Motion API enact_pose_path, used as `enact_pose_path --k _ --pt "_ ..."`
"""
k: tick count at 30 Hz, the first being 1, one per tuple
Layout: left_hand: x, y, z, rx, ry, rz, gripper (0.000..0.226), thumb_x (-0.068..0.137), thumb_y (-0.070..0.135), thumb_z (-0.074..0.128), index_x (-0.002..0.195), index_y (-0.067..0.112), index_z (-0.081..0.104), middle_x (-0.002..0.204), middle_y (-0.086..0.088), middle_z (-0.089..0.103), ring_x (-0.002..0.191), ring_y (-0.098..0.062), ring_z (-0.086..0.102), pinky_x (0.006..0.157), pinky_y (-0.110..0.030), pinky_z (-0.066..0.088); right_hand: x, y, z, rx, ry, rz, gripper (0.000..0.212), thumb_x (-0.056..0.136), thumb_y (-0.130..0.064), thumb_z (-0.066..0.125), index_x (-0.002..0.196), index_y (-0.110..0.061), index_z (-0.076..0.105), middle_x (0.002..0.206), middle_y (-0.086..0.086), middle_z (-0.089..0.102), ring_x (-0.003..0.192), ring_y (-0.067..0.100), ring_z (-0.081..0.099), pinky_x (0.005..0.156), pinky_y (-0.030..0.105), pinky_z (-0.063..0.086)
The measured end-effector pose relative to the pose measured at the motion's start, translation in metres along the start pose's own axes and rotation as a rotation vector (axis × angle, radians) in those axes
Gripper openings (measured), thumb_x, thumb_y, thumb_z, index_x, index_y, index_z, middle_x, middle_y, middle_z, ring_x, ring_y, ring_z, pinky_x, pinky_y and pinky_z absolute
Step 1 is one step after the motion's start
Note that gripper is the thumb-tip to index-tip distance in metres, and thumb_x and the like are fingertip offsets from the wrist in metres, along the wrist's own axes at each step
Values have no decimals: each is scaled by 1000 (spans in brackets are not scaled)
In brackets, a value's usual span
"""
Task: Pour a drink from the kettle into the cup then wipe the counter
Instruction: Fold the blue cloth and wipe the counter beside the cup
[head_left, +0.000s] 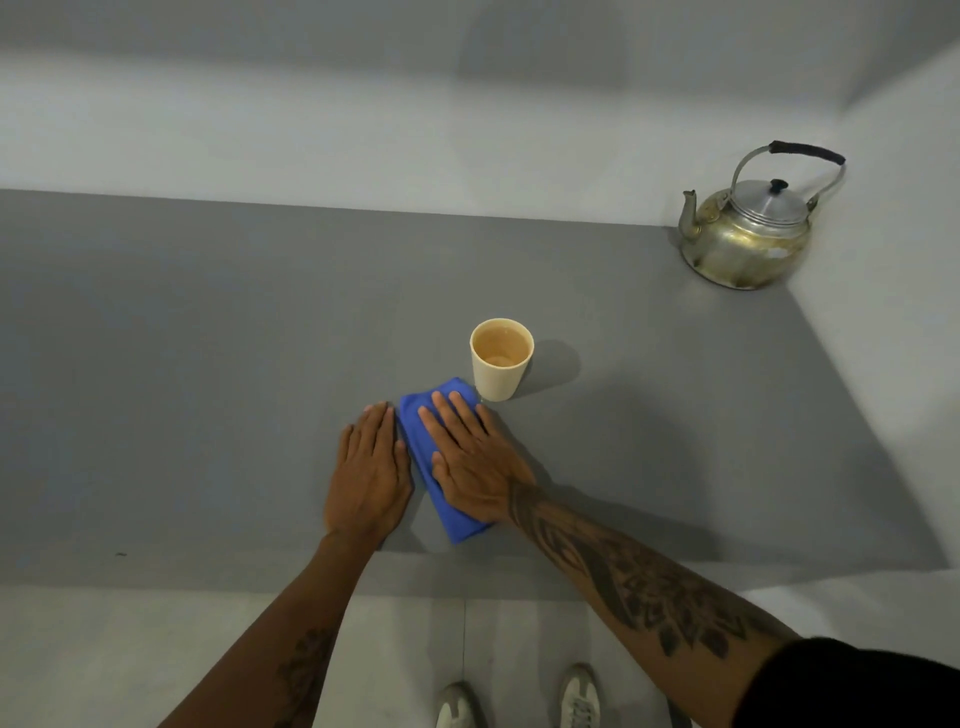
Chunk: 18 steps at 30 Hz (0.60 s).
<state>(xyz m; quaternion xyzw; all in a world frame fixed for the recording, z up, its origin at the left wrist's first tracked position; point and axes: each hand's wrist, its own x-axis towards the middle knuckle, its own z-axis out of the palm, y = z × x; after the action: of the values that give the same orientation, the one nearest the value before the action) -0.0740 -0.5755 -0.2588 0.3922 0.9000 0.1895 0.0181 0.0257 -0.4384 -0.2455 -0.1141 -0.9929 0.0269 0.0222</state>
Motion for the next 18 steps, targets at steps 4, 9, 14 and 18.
enact_pose_path --k 4,9,14,18 --pt "1 0 1 24 13 6 56 99 29 21 141 -2 40 147 -18 44 140 -30 37 117 -47 27 5 3 0 19 -17 26 60 95 -34 24 150 -11 26 158 13 27 145 33 26 117 49 26" --pt "0 1 1 33 18 2 56 99 30 22 144 -1 36 150 -17 40 142 -29 33 119 -46 23 -63 30 -1 -2 1 52 59 96 -33 30 151 -11 24 158 13 25 146 33 25 115 50 24" --pt "-1 5 -1 16 -3 -17 58 99 31 18 147 1 30 154 -14 33 146 -26 25 122 -44 16 -85 60 -10 -3 -54 330 63 95 -37 21 150 -8 24 157 17 27 143 38 28 113 55 32" --pt "0 4 -1 25 -1 -16 60 98 33 15 147 0 31 154 -15 34 146 -27 26 121 -46 18 -60 37 -13 15 -14 402 63 93 -36 22 150 -11 26 156 17 29 143 40 28 112 57 29"
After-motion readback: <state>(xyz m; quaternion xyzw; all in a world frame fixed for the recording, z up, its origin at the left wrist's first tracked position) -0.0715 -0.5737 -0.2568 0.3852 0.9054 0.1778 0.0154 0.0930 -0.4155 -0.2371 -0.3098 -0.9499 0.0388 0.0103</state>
